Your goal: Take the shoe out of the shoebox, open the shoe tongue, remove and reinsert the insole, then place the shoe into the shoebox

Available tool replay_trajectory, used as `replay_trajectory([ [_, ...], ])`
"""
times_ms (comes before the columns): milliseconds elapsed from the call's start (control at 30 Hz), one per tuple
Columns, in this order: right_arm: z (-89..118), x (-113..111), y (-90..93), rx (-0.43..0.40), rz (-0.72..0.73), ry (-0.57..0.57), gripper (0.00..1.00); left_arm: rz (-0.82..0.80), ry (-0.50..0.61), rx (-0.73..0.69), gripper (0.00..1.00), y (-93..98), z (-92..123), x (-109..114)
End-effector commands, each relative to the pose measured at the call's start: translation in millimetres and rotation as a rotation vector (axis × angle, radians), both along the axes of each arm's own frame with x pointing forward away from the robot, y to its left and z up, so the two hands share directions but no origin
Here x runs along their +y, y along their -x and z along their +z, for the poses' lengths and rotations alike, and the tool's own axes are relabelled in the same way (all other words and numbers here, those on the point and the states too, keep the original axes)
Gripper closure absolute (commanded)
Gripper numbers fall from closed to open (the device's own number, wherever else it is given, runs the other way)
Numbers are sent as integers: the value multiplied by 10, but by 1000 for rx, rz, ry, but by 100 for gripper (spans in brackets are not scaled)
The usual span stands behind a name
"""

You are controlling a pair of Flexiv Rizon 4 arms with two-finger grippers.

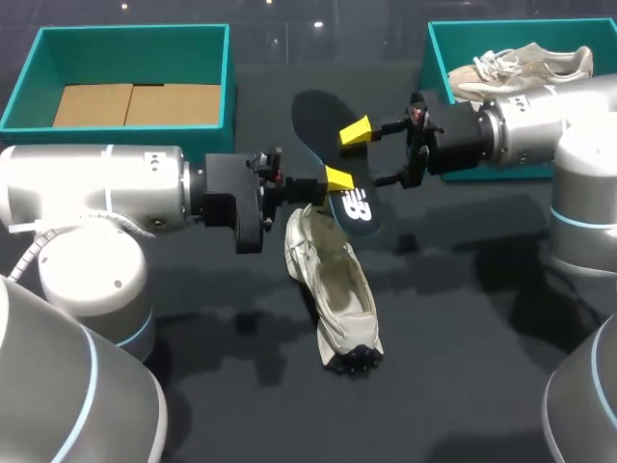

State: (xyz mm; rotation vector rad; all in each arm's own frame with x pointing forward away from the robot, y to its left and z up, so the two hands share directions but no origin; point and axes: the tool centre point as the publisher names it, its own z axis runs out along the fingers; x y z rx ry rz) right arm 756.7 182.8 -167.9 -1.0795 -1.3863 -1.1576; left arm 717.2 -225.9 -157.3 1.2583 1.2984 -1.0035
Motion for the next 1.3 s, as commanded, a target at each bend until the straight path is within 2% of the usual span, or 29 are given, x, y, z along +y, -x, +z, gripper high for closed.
replay_trajectory([
  [33,2,109,12,-9,-10,-2,18,4,-4,0,100,-40,-28,-82],
  [200,3,119,31,-25,-33,-20,27,4,-8,1,100,-19,-61,-82],
  [267,4,121,36,-24,-37,-21,37,8,-9,-1,100,-15,-74,-80],
  [400,0,122,64,-23,-46,-29,49,16,-9,-4,100,-17,-96,-71],
  [700,-15,97,74,-19,-55,-40,56,8,-9,-4,100,-16,-121,-42],
  [733,-15,96,73,-19,-55,-42,64,8,-8,-3,100,-15,-123,-40],
  [800,-14,95,66,-20,-55,-43,73,5,-8,-2,100,-10,-129,-36],
  [833,-13,95,65,-21,-55,-43,97,3,-8,-1,100,-7,-132,-34],
  [867,-12,95,62,-22,-55,-43,100,2,-8,-1,100,-4,-136,-33],
  [1167,-5,101,59,-31,-55,-44,100,-28,-11,16,100,11,-162,4],
  [1200,-4,102,60,-32,-55,-43,100,-29,-11,20,91,14,-158,16],
  [1267,-2,103,62,-34,-54,-42,100,-31,-9,25,12,25,-133,54],
  [1300,-1,102,69,-35,-53,-42,100,-30,-4,31,0,29,-117,77],
])
